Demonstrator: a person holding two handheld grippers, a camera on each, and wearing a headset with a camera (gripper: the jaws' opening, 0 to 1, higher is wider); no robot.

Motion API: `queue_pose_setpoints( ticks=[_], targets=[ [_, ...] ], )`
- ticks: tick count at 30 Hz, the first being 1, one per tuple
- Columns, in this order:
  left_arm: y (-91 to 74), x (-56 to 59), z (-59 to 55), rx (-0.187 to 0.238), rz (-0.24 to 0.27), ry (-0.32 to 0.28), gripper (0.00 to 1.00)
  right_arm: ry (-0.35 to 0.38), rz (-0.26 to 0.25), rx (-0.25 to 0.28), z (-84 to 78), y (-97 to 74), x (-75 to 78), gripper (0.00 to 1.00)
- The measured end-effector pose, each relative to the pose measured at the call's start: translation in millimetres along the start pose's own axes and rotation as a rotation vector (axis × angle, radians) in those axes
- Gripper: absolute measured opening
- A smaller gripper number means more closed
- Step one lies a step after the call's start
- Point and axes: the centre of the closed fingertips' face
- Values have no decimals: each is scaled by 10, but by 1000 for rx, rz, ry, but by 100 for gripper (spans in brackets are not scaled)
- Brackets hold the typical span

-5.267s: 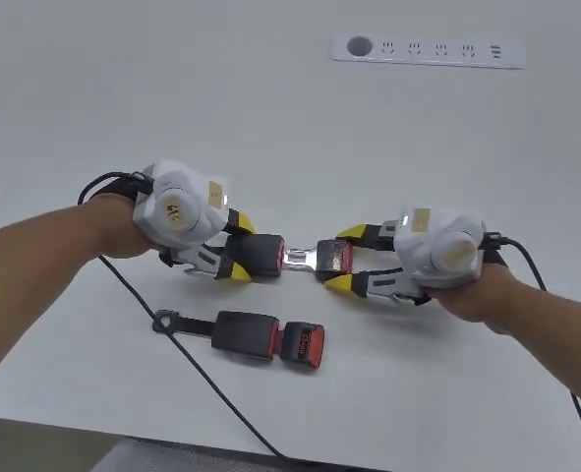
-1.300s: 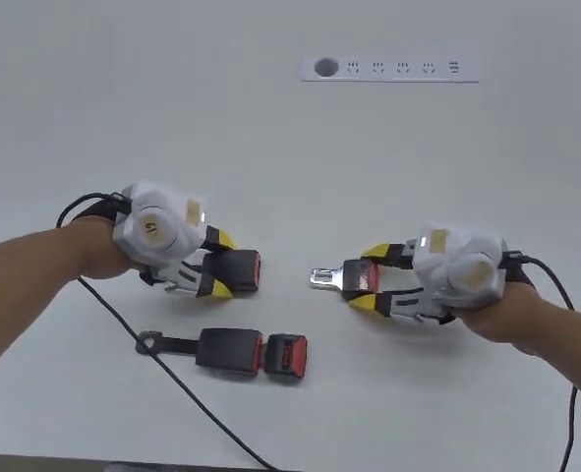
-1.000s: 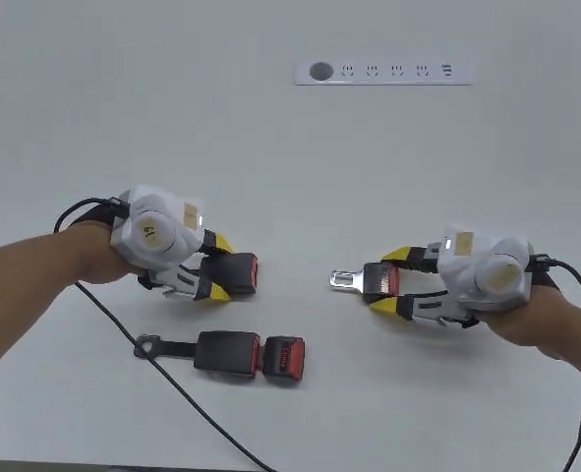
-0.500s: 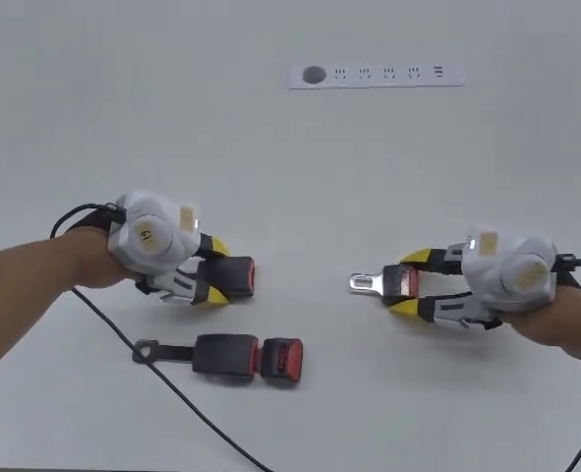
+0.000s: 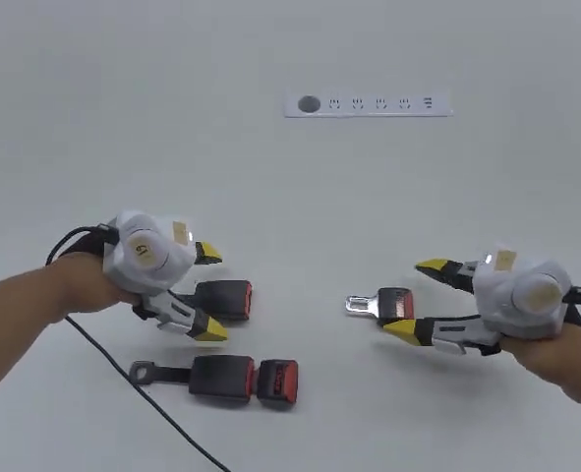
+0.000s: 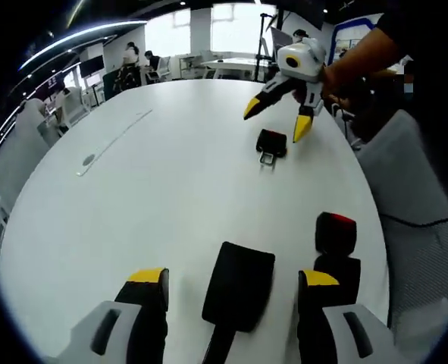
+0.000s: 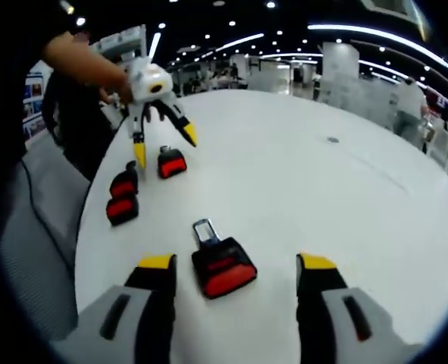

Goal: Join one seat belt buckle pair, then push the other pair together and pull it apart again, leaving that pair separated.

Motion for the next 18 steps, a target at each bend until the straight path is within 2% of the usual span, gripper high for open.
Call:
queue_pose_setpoints(
  ticks=[1,3,5,7,9,11,12,13,15,17,18],
  targets=[
    [-37,-24,47,23,27,-16,74,19,-32,20,11,-26,45,71],
    [-112,-65,122,64,87,-48,79,37,-59,87,96,-72,50,76],
    [-167,-37,146,79,125,-105,84,51,-99,102,131,-120,41,86],
    [-203,-8,149,85,154,-119,92,48,-121,121,171,-178,-2,89],
    [-257,-13,177,132,226,-147,100,39,-145,128,190,-227,-36,89],
    [-329,-43,179,164,292,-181,100,34,-159,132,198,-270,-71,91],
    [-389,-17,213,206,323,-202,100,26,-181,138,209,-306,-83,92],
    [-422,11,213,223,337,-228,100,23,-189,138,208,-325,-98,93],
    [-445,52,155,232,354,-272,100,39,-192,151,222,-376,-145,92],
    [-531,140,133,232,375,-277,100,31,-202,160,230,-426,-182,93],
    [-598,183,118,247,402,-282,100,31,-208,165,217,-469,-216,93]
  ],
)
Point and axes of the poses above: the centre of the closed fingertips' face, and the gripper's own axes: y roughly forward along the fingers, x roughly to its right, z roughly out of its top, and after that the axes turned 5 degrees about y, right-handed
